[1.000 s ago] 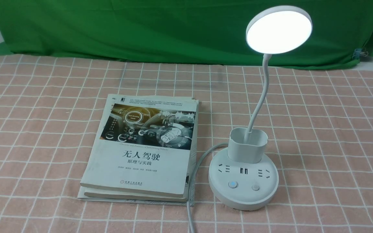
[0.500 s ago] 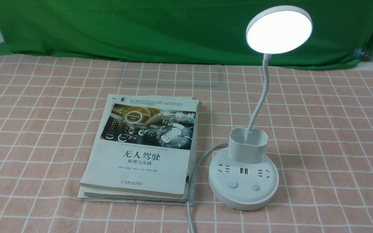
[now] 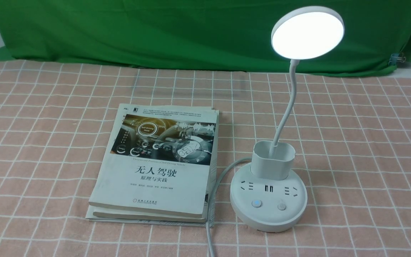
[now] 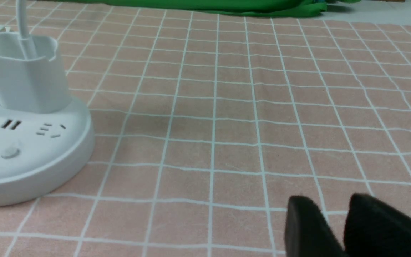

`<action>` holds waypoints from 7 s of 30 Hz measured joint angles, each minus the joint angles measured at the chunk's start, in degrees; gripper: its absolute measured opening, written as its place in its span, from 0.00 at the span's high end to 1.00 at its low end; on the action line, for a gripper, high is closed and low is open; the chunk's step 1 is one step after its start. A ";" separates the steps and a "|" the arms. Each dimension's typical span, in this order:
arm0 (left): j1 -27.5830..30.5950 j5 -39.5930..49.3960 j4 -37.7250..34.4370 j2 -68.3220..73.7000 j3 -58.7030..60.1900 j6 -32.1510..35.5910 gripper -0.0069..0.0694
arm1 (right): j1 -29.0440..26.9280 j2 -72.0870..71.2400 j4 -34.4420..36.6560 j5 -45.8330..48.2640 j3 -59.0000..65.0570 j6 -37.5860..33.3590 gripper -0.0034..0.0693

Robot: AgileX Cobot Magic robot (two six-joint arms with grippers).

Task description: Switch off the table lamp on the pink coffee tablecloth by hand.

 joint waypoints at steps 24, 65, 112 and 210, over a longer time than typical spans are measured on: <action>0.00 0.00 0.00 0.00 0.00 0.00 0.90 | 0.00 0.00 1.81 -20.08 0.00 27.99 0.64; 0.00 0.00 0.00 0.00 0.00 0.00 0.90 | 32.03 100.64 6.26 31.78 -69.75 -1.37 0.90; 0.00 0.00 0.00 0.00 0.00 0.00 0.90 | 29.65 106.82 10.74 32.10 -71.60 -3.48 0.89; 0.00 0.00 0.00 0.00 0.00 0.00 0.90 | 7.39 3.57 5.62 -4.47 0.02 -4.32 0.90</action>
